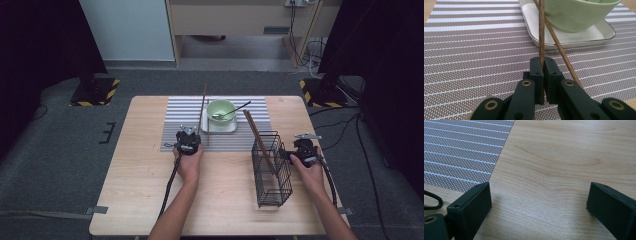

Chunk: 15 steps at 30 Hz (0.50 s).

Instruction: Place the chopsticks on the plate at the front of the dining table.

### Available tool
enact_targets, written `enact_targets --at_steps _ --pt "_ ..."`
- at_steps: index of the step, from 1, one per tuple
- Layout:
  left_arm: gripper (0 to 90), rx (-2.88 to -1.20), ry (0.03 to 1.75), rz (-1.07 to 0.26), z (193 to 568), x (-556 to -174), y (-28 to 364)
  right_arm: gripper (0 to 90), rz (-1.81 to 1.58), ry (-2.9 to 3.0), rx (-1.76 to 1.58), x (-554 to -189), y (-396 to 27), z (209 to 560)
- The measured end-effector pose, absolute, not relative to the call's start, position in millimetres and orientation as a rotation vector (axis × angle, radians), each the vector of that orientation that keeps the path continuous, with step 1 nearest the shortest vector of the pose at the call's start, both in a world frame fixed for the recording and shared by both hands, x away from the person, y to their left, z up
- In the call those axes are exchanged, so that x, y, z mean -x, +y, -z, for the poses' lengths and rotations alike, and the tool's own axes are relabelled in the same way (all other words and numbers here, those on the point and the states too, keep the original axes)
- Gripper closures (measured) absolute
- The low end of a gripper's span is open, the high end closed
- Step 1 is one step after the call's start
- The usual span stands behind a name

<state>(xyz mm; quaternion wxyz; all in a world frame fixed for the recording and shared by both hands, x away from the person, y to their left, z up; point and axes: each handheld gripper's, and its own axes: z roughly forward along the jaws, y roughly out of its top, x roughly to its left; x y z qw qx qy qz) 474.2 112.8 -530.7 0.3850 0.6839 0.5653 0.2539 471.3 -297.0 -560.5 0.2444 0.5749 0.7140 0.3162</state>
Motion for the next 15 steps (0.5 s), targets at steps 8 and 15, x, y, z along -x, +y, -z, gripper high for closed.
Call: enact_targets --at_steps 8,15 --pt "85.8 -1.759 1.455 -0.643 532.5 -475.5 114.6 5.9 -0.864 1.95 -1.569 -471.3 -297.0 560.5" --pt "85.8 -1.769 1.478 -0.624 536.7 -478.2 116.4 5.9 -0.864 1.949 -1.57 -471.4 -297.0 560.5"
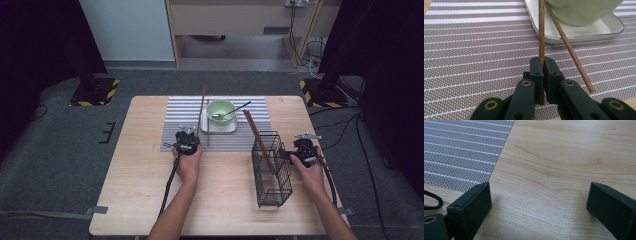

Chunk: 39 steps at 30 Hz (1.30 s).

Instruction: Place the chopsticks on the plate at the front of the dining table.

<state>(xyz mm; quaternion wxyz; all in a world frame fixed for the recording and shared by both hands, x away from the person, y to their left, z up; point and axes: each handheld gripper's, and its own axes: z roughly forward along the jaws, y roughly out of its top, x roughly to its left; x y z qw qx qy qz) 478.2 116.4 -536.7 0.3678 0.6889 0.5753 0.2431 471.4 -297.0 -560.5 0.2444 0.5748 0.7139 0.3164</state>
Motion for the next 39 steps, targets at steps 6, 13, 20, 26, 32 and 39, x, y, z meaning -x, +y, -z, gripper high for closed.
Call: enact_targets --at_steps 6,13,20,26,32,39 --pt "85.8 -1.769 1.482 -0.619 538.7 -479.0 116.1 5.9 -0.864 1.95 -1.569 -471.3 -297.0 560.5" --pt "85.8 -1.768 1.481 -0.622 538.8 -478.8 116.2 5.8 -0.864 1.949 -1.569 -471.3 -297.0 560.6" --pt "85.7 -1.775 1.488 -0.619 539.7 -479.2 115.9 5.8 -0.864 1.949 -1.57 -471.4 -297.0 560.6" --pt "86.0 -1.779 1.488 -0.62 540.3 -479.4 115.7 5.8 -0.864 1.949 -1.569 -471.4 -297.0 560.6" --pt "85.8 -1.774 1.498 -0.623 540.6 -479.8 115.2 5.8 -0.864 1.95 -1.569 -471.4 -297.0 560.6" --pt "85.8 -1.781 1.505 -0.608 542.5 -480.6 115.1 5.8 -0.864 1.95 -1.569 -471.4 -296.9 560.6"
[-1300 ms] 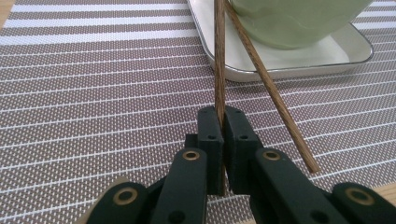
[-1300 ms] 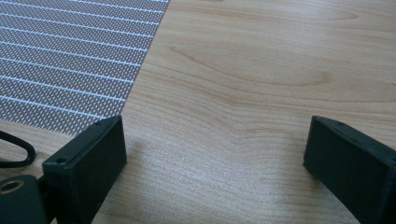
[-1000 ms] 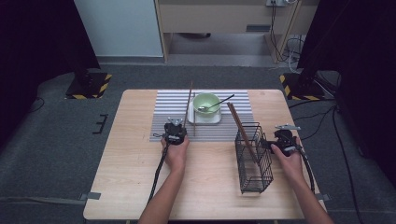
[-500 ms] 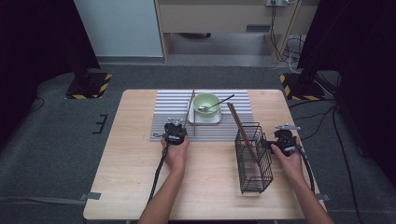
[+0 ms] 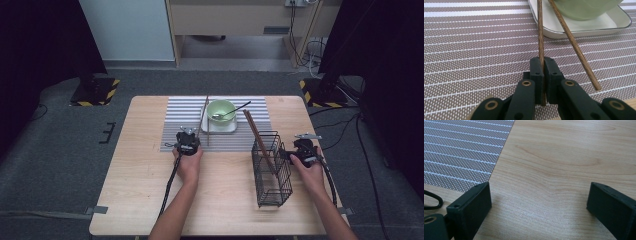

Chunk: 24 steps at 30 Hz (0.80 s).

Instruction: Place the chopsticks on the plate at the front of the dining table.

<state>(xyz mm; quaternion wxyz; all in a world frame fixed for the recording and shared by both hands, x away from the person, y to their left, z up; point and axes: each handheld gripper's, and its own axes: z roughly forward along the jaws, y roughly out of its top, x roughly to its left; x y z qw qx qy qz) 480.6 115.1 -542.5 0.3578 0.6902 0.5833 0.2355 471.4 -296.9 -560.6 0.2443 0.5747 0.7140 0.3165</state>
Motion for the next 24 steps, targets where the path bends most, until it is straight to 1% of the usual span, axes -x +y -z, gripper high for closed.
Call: enact_targets --at_steps 17,24 --pt "85.8 -1.779 1.501 -0.618 543.3 -479.3 113.1 5.6 -0.865 1.952 -1.564 -471.5 -297.1 560.6" --pt "85.8 -1.746 1.493 -0.645 545.5 -476.2 113.1 5.6 -0.865 1.954 -1.568 -471.3 -296.8 560.5"
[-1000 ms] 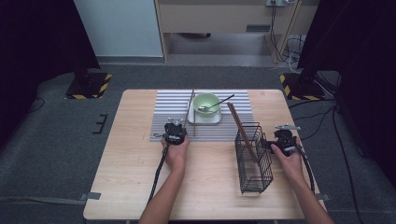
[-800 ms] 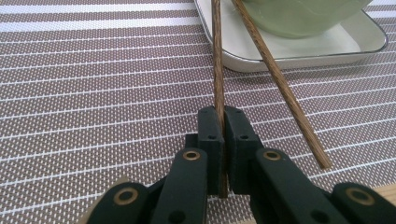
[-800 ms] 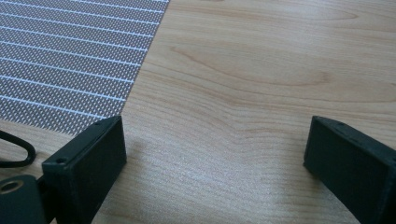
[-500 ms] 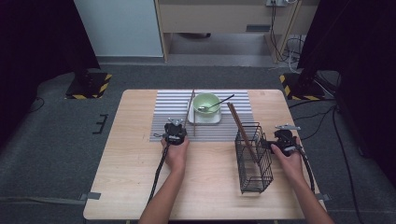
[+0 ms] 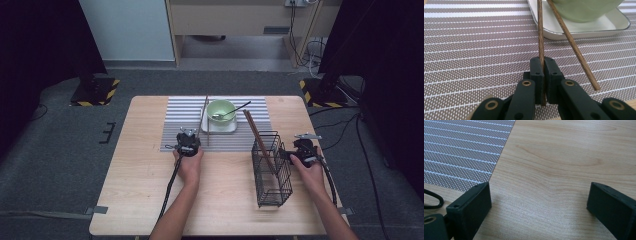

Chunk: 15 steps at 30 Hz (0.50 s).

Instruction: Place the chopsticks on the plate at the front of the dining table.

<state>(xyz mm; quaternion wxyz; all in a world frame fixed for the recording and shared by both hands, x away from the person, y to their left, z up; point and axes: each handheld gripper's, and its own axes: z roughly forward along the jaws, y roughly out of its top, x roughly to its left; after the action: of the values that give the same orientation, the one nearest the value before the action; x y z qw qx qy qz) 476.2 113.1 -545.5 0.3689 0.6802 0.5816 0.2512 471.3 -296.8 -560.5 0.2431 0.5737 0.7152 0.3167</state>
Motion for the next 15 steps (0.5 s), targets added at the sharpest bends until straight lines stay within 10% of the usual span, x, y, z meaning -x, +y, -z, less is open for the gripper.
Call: enact_targets --at_steps 15 --pt "85.5 -1.734 1.523 -0.62 548.0 -477.2 114.5 5.6 -0.866 1.954 -1.564 -471.4 -296.9 560.6"
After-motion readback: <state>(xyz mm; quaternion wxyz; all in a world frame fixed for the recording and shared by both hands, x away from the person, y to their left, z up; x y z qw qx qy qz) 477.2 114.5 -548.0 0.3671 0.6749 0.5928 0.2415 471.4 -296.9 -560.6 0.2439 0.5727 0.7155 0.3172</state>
